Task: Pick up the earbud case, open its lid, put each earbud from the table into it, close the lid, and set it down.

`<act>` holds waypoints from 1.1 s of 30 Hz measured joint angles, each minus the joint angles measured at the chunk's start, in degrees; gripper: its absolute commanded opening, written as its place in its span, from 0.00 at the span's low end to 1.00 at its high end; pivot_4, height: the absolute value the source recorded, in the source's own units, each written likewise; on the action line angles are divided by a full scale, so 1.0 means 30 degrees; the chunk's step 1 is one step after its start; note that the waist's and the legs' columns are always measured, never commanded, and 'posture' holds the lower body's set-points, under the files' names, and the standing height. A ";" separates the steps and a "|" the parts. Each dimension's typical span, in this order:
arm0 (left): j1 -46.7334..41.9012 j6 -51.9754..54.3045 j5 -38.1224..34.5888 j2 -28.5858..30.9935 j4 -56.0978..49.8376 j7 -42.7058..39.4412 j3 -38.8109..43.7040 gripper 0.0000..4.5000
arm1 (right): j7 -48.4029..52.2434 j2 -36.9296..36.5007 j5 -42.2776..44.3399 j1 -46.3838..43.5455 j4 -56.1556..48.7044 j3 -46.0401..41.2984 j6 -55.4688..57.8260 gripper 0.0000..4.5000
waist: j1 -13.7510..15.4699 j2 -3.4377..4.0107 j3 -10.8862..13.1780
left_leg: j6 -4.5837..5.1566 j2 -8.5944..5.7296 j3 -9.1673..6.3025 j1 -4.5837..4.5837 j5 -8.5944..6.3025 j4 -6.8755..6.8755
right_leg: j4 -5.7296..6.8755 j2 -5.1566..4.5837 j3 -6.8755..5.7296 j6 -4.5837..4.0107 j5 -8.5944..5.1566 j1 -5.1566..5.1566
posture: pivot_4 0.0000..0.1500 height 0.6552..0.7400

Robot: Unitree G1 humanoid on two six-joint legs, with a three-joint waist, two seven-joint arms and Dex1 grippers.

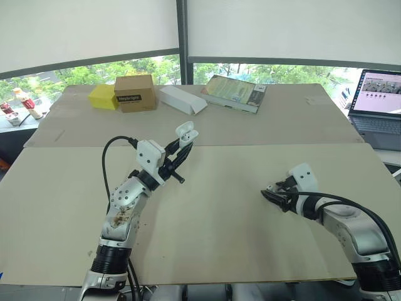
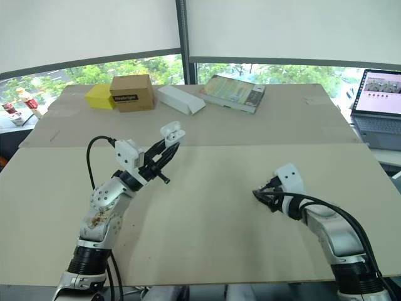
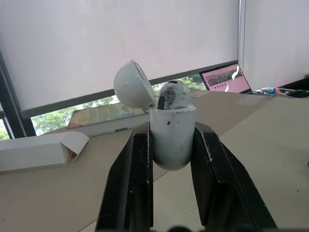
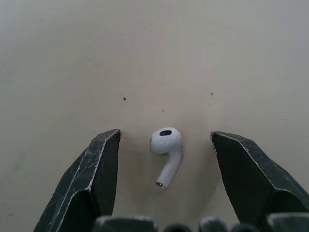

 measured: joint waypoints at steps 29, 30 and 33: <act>-0.0070 -0.0023 0.0054 -0.0325 0.0059 0.0255 -0.0125 0.13 | 0.8302 -0.5693 -0.2660 -0.3324 0.5085 0.1716 -0.3384 0.07 | 0.0076 0.0006 0.0006 | 0.0034 -0.0012 0.0110 0.0044 -0.0020 0.0010 | -0.0027 0.0002 0.0050 0.0034 0.0008 0.0033 | 1.00 1.00; -0.0073 -0.0045 0.0066 -0.0378 0.0065 0.0300 -0.0126 0.13 | 0.9340 -0.6538 -0.3084 -0.3713 0.5686 0.1902 -0.4045 0.07 | 0.0072 0.0004 0.0006 | 0.0035 -0.0007 0.0124 0.0047 -0.0020 0.0005 | -0.0036 0.0008 0.0045 0.0034 0.0008 0.0039 | 1.00 1.00; -0.0083 -0.0153 0.0100 -0.0505 0.0137 0.0437 -0.0174 0.13 | 1.2776 -0.8811 -0.4945 -0.4932 0.8393 0.3508 -0.6985 0.07 | 0.0031 -0.0001 0.0009 | 0.0033 0.0008 0.0155 0.0067 -0.0021 0.0002 | -0.0054 0.0021 0.0041 0.0033 0.0007 0.0064 | 1.00 1.00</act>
